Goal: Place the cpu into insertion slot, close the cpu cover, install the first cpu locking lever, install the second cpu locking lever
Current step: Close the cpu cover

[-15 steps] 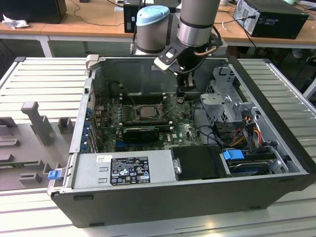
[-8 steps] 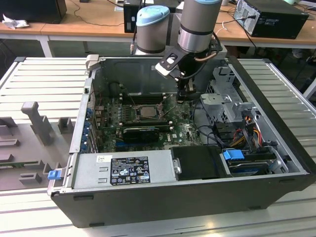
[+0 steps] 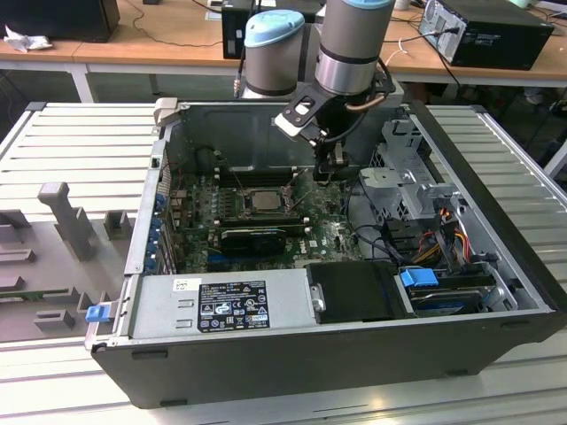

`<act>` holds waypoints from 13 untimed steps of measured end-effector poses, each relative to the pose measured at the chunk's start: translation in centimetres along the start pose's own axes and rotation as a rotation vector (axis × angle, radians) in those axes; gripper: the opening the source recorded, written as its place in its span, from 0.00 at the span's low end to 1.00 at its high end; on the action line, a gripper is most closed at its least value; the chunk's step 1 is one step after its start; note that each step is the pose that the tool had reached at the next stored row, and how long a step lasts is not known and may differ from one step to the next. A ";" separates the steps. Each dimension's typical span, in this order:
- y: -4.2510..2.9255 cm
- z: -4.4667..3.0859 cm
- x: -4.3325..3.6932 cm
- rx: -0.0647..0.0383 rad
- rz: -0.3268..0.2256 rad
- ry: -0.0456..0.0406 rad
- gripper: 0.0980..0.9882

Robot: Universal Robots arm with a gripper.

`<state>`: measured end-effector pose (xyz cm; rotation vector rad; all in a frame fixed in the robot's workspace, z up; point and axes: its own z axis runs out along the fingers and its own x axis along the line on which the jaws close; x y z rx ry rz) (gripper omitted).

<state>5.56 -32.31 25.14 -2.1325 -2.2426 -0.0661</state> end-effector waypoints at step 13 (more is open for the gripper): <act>-0.57 0.01 0.03 0.000 0.000 0.0006 0.01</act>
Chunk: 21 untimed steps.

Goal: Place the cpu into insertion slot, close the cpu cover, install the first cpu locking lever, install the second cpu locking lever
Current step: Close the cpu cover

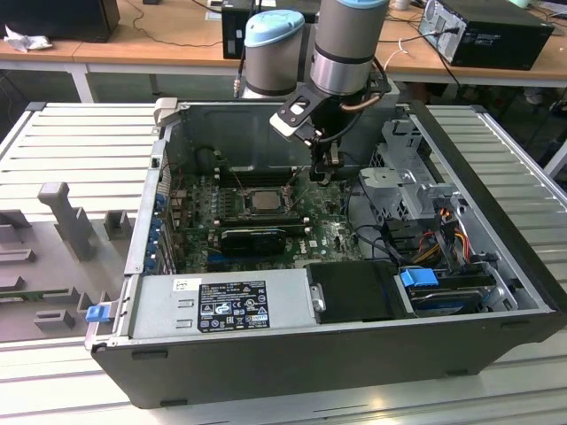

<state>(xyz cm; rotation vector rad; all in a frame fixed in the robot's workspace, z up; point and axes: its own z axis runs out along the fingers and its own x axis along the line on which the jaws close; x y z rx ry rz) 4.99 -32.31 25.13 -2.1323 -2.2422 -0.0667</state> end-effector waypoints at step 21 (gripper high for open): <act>-0.69 0.01 0.03 0.000 0.000 0.0003 0.01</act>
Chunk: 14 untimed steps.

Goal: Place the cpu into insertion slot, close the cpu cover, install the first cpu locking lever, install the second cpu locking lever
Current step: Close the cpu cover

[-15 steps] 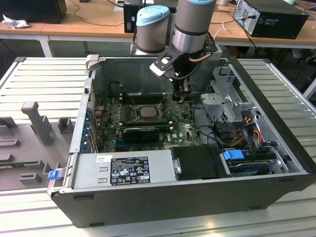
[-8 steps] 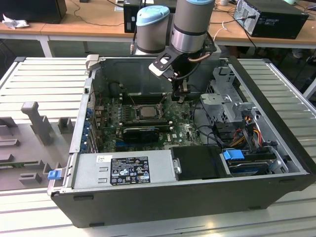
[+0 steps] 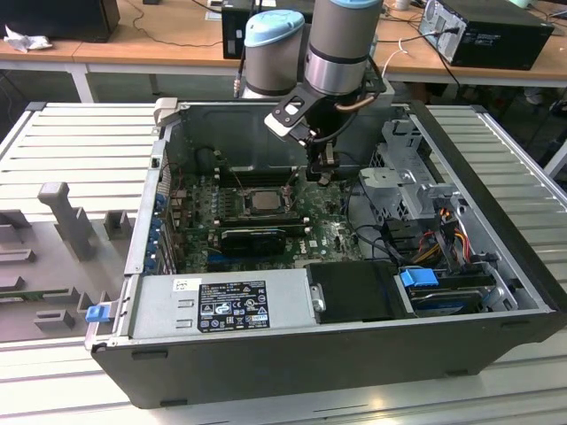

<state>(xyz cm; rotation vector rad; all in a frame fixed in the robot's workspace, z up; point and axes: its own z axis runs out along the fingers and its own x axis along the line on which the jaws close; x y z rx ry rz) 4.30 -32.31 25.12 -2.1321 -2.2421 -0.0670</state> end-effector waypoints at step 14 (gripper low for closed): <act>-0.60 0.02 0.03 0.000 0.000 0.0000 0.01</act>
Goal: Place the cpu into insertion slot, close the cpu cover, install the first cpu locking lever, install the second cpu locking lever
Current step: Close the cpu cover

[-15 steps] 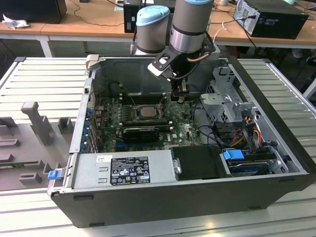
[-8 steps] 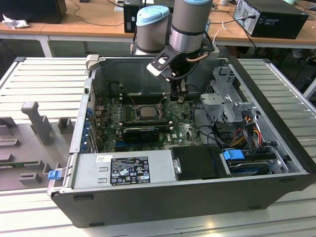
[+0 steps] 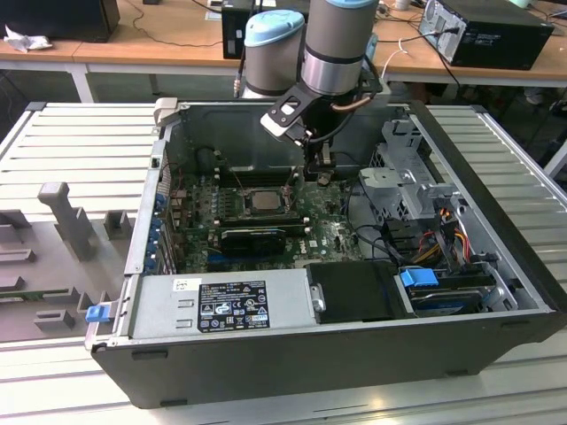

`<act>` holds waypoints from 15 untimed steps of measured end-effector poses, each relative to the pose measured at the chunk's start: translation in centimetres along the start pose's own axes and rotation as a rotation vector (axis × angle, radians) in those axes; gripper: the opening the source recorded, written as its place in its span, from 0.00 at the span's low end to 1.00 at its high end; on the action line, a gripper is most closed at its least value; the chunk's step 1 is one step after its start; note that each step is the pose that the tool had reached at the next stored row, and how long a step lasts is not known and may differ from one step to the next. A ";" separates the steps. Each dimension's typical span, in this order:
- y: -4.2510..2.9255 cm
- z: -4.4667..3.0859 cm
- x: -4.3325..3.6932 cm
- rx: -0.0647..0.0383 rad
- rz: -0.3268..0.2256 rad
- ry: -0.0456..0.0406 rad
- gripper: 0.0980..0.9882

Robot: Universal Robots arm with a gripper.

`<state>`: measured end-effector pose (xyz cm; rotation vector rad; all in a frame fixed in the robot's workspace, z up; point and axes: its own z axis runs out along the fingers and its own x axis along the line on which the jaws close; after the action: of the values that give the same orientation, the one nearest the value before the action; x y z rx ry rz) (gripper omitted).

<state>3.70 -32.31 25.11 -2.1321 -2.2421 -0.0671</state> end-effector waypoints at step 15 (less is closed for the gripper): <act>-0.91 0.01 0.04 0.000 0.000 0.0000 0.01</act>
<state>2.79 -32.32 25.10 -2.1321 -2.2421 -0.0671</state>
